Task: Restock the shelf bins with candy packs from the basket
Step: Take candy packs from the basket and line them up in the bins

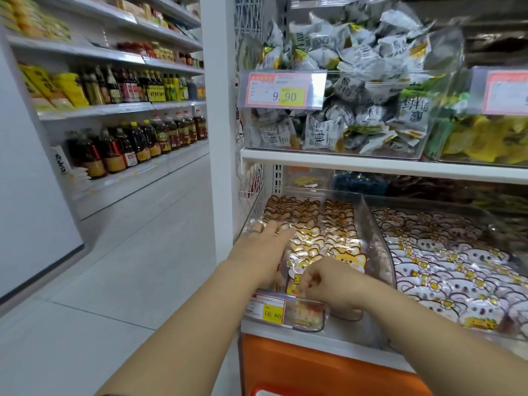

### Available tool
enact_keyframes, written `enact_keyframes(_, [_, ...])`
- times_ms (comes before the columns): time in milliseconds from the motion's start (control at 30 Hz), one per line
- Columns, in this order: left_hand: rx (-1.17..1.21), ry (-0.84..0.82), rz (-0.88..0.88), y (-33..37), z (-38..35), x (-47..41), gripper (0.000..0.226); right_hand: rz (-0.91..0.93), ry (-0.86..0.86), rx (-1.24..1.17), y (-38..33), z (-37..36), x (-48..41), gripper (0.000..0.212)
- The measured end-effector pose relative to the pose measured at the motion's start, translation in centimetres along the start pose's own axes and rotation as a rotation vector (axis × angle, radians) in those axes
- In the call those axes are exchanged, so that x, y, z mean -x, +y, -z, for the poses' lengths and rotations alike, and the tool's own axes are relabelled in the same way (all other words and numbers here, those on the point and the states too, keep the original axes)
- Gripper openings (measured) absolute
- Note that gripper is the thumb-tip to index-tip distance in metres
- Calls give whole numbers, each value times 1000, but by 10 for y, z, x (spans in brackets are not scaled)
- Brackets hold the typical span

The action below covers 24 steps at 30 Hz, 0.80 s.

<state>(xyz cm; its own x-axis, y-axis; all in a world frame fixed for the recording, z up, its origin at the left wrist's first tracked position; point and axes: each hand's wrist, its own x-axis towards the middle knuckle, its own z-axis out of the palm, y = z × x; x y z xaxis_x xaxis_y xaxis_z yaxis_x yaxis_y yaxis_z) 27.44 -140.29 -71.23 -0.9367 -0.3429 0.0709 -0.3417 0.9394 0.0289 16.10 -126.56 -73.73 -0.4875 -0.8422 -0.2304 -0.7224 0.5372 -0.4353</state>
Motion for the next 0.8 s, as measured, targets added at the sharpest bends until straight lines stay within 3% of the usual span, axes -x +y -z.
enact_keyframes(100, [-96,-96,49,-1,-6,-14,106,47,-118,-145,-1,-3,-1,26])
enact_keyframes(200, [-168,-107,79,0,-18,-18,99,34,-191,-131,-1,0,-2,29])
enact_keyframes(400, [-418,-162,223,17,-24,-25,81,7,-192,-141,-3,-1,-4,33])
enact_keyframes(567, [-579,-253,279,12,-31,-33,85,-38,-204,-225,1,-6,-5,36])
enact_keyframes(667, [-582,-210,262,9,-32,-34,83,-63,-189,-228,0,-7,-5,36])
enact_keyframes(800, [-486,-171,182,6,-17,-18,114,-77,-132,-234,4,-7,-6,26])
